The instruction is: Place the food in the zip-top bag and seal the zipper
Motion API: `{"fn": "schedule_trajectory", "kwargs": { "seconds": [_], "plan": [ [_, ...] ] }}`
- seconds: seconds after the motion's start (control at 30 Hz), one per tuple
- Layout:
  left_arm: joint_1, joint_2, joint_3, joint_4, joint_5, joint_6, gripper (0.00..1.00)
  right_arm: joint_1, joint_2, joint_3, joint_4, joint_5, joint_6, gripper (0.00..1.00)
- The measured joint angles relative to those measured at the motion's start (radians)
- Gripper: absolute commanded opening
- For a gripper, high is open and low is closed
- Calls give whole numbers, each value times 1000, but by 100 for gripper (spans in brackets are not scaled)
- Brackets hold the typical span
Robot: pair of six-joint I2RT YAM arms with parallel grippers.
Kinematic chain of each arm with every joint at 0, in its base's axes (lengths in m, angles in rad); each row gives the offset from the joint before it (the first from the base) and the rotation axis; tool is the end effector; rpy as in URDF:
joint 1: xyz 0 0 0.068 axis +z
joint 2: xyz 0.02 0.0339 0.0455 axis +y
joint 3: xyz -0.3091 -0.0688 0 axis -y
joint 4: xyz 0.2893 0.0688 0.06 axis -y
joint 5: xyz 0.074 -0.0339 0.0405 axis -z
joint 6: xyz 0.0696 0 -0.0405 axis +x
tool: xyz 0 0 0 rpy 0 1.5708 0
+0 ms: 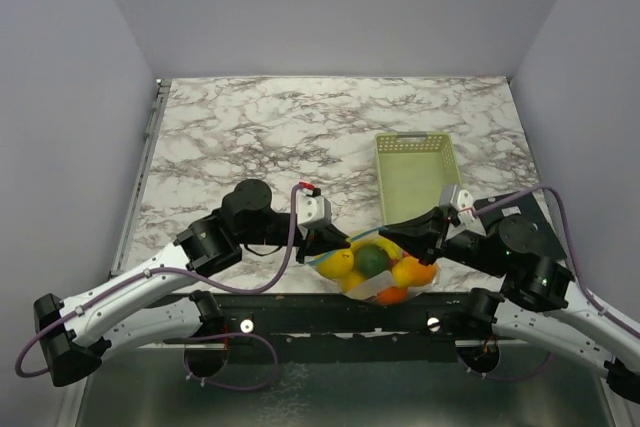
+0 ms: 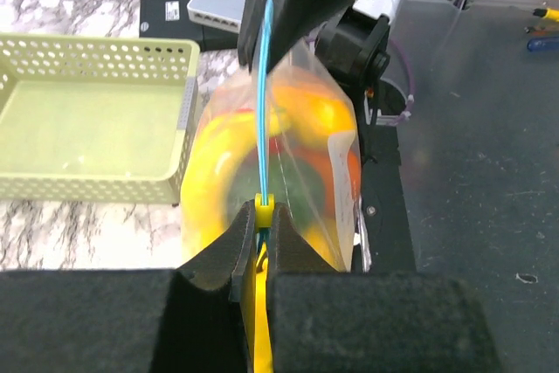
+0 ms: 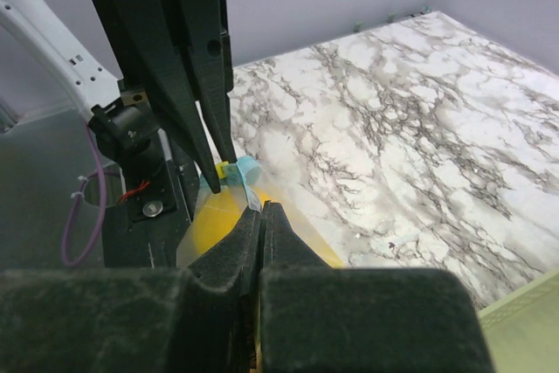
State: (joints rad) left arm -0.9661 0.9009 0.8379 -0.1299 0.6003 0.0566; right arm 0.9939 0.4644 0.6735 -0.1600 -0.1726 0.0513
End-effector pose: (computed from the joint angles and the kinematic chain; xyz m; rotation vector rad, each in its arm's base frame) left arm 0.1095 -0.2277 0.3723 1.3003 1.3655 -1.1690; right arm 0.0754 0.1378 0.3777 -0.8536 1.3557 0.9560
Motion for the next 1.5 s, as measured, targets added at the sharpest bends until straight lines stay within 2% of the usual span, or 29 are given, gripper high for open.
{"fn": "schedule_trajectory", "kwargs": {
  "seconds": [0.6, 0.8, 0.9, 1.1, 1.3, 1.5],
  "plan": [
    [0, -171, -82, -79, -101, -77, 0, 0, -77, 2, -16, 133, 1, 2],
    [0, -163, -66, -170, -113, -98, 0, -1, -76, 56, -53, 143, 0, 33],
    [0, -138, -26, -216, -115, -98, 0, -1, -60, 89, -88, 123, 0, 41],
    [0, -80, 67, -273, -117, -85, 0, -1, 6, 140, -145, 47, -11, 49],
    [0, 39, 104, -331, -141, -69, 0, -1, 61, 143, -164, -7, -56, 62],
    [0, 118, 104, -356, -157, -51, 0, -1, 136, 164, -196, -63, -118, 63]
  ]
}}
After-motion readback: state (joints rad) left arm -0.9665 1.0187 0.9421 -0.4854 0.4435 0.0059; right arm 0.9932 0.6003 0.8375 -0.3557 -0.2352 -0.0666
